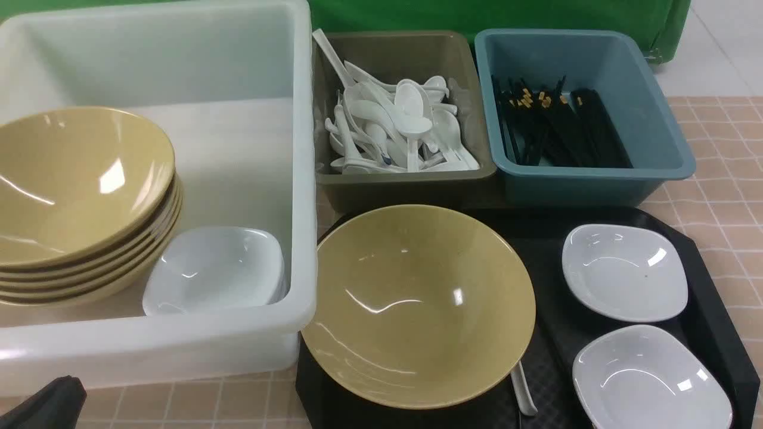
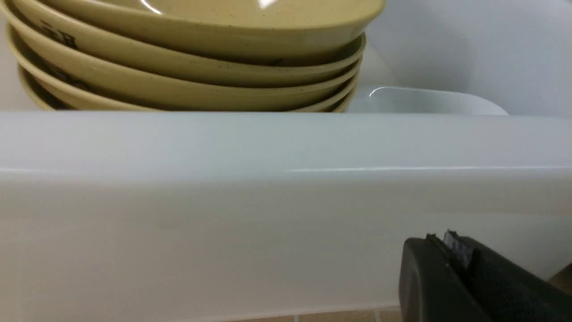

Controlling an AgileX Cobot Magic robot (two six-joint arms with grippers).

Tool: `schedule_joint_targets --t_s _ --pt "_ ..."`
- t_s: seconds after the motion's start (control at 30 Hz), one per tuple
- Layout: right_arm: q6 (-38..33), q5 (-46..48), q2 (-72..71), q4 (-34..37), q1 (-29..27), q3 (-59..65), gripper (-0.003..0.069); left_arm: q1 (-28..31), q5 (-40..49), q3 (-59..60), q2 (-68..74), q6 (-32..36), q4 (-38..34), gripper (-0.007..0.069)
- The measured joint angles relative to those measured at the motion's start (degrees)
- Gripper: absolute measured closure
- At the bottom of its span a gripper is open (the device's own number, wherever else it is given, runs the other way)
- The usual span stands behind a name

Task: On brown table put chopsticks spoon bowls plates into blue grey white boxes.
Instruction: 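Grasp the large bowl on the tray by its rim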

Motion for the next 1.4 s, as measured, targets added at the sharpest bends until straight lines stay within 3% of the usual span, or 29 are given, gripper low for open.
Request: schedule_joint_targets --t_s 1.03,1.4 --pt "0.00 0.00 0.00 0.00 0.00 0.00 0.0422 0.00 -0.08 0.00 0.00 0.17 0.23 0.0623" --pt "0.00 -0.49 0.00 0.00 0.00 0.00 0.0422 0.00 -3.88 0.40 0.00 0.22 0.43 0.0623"
